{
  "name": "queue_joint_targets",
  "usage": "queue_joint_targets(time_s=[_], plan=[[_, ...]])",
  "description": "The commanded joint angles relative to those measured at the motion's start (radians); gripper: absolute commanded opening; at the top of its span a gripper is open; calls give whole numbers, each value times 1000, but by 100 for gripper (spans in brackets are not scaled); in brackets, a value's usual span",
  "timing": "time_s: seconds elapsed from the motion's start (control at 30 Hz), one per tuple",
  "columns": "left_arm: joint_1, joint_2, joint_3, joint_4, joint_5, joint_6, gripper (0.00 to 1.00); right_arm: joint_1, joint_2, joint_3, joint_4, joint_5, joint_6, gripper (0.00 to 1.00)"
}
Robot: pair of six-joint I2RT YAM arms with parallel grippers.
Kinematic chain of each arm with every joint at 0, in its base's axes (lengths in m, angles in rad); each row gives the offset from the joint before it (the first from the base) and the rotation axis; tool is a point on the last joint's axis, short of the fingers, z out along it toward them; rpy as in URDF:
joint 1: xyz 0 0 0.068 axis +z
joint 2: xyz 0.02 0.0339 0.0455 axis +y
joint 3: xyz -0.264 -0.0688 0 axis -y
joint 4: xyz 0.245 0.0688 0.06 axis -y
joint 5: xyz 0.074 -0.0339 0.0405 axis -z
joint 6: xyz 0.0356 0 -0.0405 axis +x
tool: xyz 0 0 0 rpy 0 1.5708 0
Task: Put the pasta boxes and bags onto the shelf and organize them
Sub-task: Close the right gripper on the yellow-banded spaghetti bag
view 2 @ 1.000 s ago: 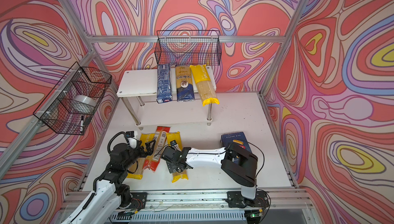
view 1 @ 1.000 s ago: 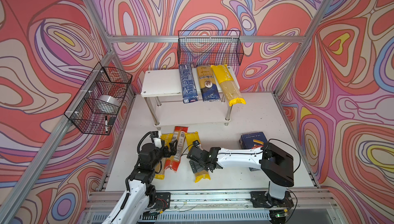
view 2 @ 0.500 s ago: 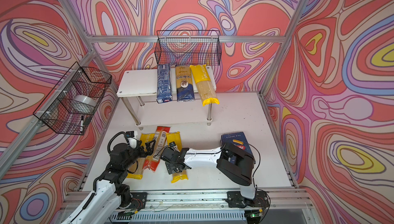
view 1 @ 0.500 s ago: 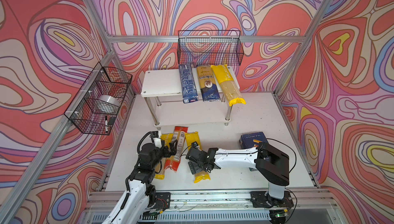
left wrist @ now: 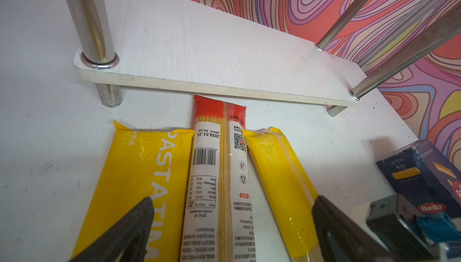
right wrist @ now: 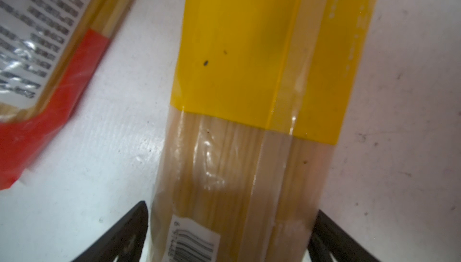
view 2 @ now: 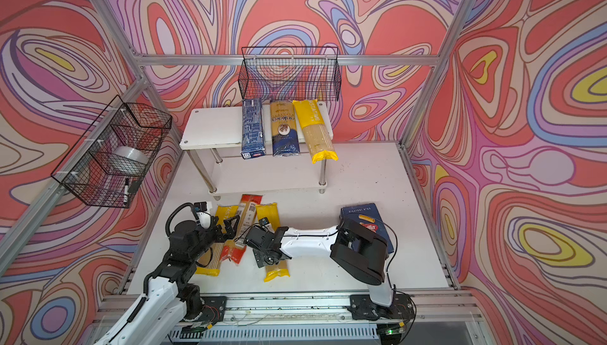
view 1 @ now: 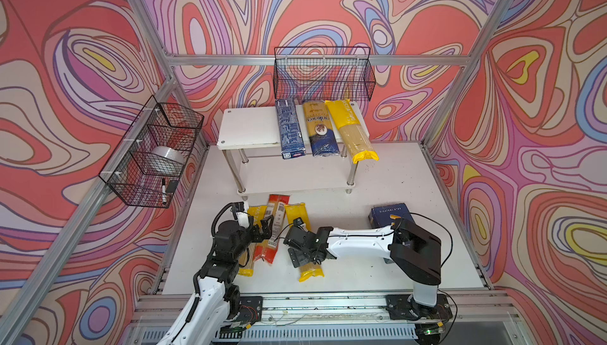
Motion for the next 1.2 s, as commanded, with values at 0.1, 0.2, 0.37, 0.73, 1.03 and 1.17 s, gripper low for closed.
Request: queue_joint_targets(time_s=[0.1,0.2,0.37,0.73,1.03,1.17], plan=[[6,-10,6,12,6,5,100,12,56,34,-58,0,25,93],[6,-14,7,9,6,6,100,16,72,54,-79,7,26,88],[6,-18,6,3,-8,0,100,19,75,62,-91,16,33,77],[7,-53,3,-15,-25,-3,100,19,27,19,-65,31,68,56],[6,-133,17,-97,-81,-10,100,19,-23,-23,-36,33,94,26],[6,-193,47,-181,-127,26,100,19,-73,-49,-10,37,103,15]])
